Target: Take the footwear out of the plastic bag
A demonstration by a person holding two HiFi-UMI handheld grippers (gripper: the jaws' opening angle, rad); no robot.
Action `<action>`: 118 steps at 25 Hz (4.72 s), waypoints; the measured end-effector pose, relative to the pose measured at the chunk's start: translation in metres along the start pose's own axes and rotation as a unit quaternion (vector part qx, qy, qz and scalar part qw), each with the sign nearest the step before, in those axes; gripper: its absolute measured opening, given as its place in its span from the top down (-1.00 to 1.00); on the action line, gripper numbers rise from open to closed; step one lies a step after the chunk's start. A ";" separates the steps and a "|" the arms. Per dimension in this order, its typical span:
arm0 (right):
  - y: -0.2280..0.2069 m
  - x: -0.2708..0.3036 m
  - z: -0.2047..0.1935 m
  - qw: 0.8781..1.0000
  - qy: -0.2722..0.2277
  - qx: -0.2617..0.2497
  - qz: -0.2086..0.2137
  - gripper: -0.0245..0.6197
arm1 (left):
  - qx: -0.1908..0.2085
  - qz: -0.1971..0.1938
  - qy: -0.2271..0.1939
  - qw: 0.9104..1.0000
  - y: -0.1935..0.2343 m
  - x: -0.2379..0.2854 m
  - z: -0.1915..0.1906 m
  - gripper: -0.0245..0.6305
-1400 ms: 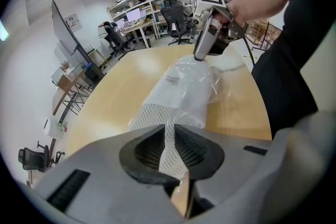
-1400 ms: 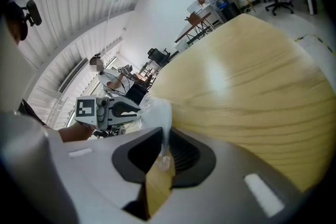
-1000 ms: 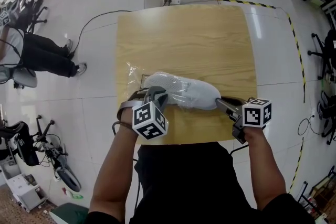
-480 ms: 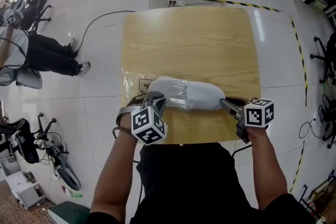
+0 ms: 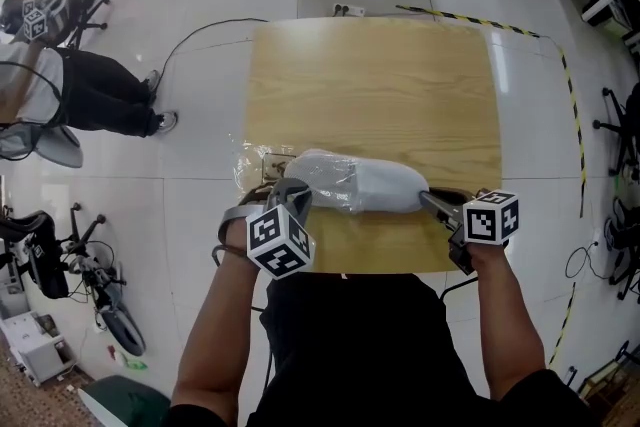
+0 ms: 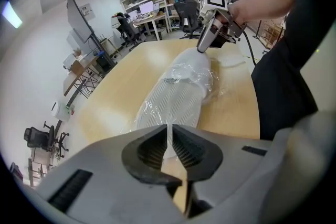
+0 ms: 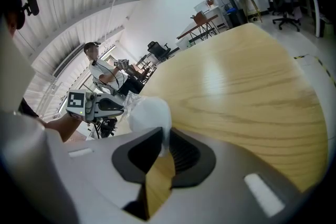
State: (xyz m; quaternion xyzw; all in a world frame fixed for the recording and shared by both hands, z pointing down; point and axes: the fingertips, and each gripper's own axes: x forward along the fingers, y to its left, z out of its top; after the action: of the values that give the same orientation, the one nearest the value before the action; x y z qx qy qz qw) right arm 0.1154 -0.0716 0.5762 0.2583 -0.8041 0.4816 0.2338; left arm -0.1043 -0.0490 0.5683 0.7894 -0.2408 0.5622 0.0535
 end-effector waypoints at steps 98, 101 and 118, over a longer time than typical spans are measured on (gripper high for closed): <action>-0.008 -0.003 0.001 0.999 0.025 -0.031 -0.034 0.76 | -0.114 0.139 0.106 0.978 0.087 -0.076 -0.138 0.90; -0.011 -0.004 0.002 0.999 0.026 -0.032 -0.036 0.76 | -0.116 0.147 0.109 0.976 0.094 -0.077 -0.142 0.90; -0.027 -0.017 0.001 0.998 0.027 -0.022 -0.054 0.76 | -0.122 0.205 0.096 0.966 0.148 -0.096 -0.132 0.90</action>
State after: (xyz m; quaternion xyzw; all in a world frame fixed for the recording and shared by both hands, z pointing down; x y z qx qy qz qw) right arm 0.1449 -0.0805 0.5826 0.2834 -0.7928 0.4571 0.2866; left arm -0.3076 -0.1010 0.5008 0.6534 -0.4577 0.6004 0.0558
